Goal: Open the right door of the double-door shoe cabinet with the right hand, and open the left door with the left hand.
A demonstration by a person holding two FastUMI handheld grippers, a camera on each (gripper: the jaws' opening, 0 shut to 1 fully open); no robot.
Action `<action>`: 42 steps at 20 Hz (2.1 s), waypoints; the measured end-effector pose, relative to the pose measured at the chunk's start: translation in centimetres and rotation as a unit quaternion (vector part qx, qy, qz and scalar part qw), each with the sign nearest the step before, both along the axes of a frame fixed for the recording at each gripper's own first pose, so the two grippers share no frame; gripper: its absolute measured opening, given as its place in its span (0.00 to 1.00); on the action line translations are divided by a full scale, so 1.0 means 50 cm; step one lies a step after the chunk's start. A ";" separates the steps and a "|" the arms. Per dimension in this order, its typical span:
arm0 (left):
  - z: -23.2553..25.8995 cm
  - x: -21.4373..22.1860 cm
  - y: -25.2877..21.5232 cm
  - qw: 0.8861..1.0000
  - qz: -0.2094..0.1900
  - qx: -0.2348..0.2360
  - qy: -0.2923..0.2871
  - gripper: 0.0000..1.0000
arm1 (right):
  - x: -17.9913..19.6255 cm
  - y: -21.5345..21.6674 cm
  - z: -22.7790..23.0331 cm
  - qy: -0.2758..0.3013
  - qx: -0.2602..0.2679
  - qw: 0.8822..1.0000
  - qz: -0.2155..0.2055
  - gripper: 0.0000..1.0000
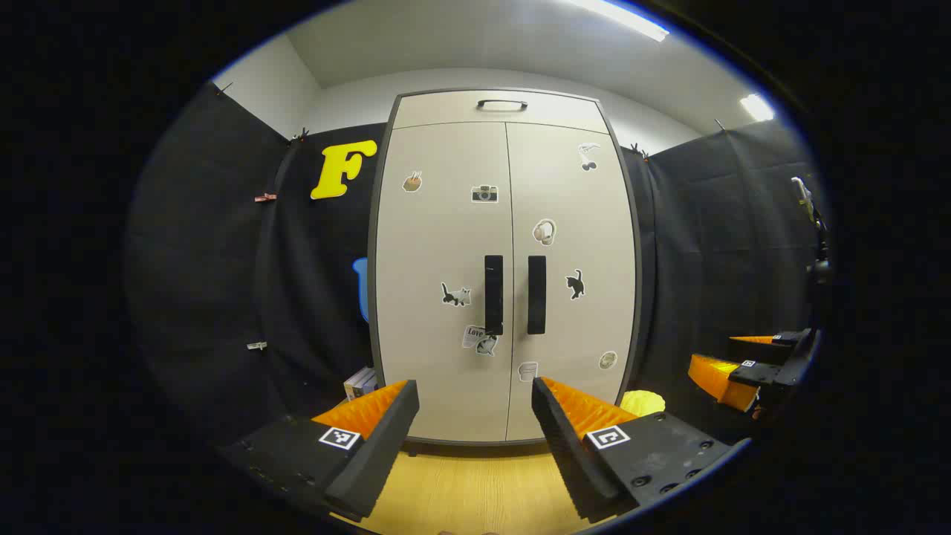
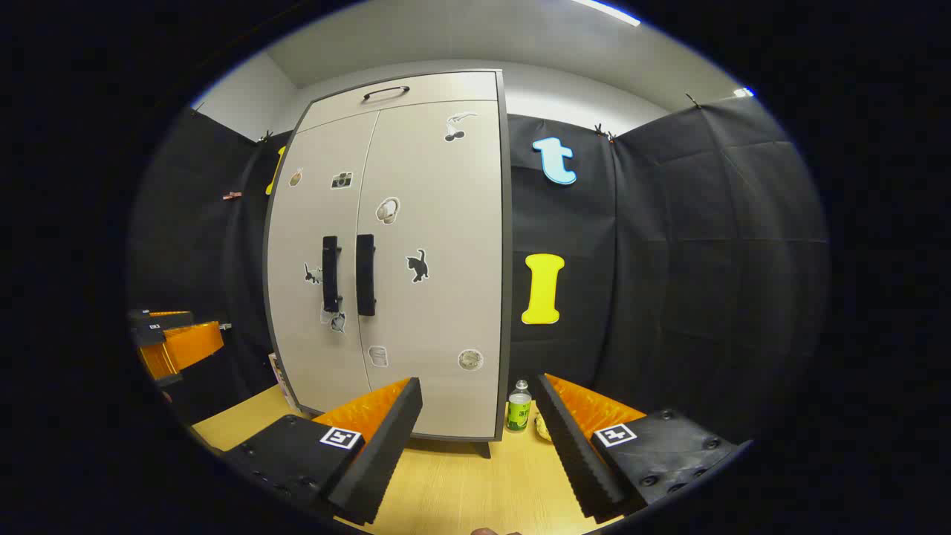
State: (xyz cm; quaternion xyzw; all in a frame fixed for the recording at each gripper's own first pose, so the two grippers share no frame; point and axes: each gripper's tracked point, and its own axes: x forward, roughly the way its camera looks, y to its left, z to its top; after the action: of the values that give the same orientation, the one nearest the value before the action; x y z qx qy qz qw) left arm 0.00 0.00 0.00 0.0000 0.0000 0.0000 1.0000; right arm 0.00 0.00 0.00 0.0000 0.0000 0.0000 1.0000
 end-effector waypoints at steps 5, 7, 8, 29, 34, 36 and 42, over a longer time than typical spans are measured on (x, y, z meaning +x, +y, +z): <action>-0.016 0.009 0.031 1.000 -0.021 0.001 0.005 0.95 | -0.012 0.033 0.004 0.001 0.004 1.000 -0.014 0.98; -0.019 0.011 0.043 1.000 -0.025 0.005 0.005 0.95 | -0.014 0.046 0.004 0.002 -0.002 1.000 -0.017 0.98; -0.021 0.014 0.051 1.000 -0.024 0.008 0.006 0.95 | -0.014 0.051 0.006 0.001 -0.005 1.000 -0.019 0.98; -0.060 0.010 0.122 0.999 -0.010 -0.035 0.027 0.95 | 0.052 0.169 0.036 0.001 0.017 1.000 0.016 0.98; -0.062 0.016 0.157 0.999 0.005 -0.036 0.028 0.95 | 0.111 0.211 0.086 -0.011 0.031 0.999 0.029 0.98; -0.062 0.019 0.169 0.999 0.007 -0.041 0.027 0.95 | 0.148 0.223 0.102 -0.016 0.029 0.999 0.026 0.98; -0.086 0.021 0.195 0.999 0.014 -0.018 0.032 0.95 | 0.266 0.276 0.105 0.005 0.020 1.000 0.021 0.98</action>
State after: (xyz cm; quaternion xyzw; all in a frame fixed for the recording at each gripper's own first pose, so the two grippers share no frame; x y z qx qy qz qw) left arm 1.03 9.73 -4.28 -0.0179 0.0316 0.0138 0.9992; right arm 13.32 13.80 5.26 0.0197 0.0049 0.0209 0.9996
